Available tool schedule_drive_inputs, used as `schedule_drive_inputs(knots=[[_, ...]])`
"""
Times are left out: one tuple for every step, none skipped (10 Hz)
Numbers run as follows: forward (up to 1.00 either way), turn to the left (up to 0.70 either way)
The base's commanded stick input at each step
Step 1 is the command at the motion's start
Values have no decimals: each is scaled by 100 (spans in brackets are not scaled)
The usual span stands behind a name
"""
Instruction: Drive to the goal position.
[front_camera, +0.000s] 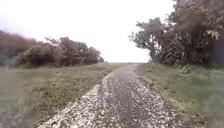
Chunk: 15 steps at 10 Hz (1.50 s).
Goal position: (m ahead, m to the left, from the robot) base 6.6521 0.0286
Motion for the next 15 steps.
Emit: schedule_drive_inputs(knots=[[70,-14],[70,-2],[70,0],[70,0],[70,0],[70,-5],[70,-17],[70,-28],[70,-30],[70,-33],[70,0],[70,0],[70,0],[70,0],[70,0]])
